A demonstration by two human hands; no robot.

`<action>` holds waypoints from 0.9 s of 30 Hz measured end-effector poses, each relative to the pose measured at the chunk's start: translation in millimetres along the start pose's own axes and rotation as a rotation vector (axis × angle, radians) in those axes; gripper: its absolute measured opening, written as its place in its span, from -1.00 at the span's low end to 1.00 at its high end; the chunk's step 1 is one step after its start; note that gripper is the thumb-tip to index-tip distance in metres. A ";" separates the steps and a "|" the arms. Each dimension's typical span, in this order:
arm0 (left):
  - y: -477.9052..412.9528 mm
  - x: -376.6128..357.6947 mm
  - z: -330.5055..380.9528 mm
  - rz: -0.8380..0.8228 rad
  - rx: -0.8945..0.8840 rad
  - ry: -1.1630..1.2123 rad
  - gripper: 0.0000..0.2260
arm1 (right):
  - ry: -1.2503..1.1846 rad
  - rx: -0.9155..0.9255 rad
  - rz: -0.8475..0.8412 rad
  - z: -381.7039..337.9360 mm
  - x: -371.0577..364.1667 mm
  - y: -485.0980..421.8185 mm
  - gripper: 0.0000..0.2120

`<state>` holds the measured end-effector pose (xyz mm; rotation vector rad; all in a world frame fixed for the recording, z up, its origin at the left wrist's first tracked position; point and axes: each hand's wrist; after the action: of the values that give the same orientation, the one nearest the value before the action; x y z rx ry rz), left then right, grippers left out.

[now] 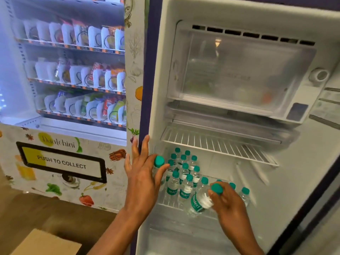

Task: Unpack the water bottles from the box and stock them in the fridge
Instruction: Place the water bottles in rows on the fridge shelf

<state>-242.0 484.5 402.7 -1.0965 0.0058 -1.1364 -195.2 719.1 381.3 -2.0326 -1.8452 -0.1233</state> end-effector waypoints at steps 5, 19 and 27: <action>-18.2 3.4 -5.2 0.023 0.028 0.054 -0.71 | -0.111 0.008 0.186 -4.5 14.8 -38.1 -0.92; -26.5 -25.6 17.2 0.100 0.192 0.005 -0.70 | -0.325 -0.062 0.379 51.0 64.7 -113.8 -0.92; -25.8 -34.2 10.2 0.127 0.190 -0.007 -0.72 | -0.282 -0.093 0.474 67.6 57.9 -145.4 -0.90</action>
<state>-271.7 516.5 408.8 -0.9184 -0.0371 -0.9976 -342.2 804.7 370.6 -2.6022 -1.4665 0.2231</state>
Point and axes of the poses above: each hand's wrist, its own y-axis away from the middle knuckle, its own x-axis out of the back of the hand, z = x × y, and after that the axes turned 8 degrees about -z, right-handed
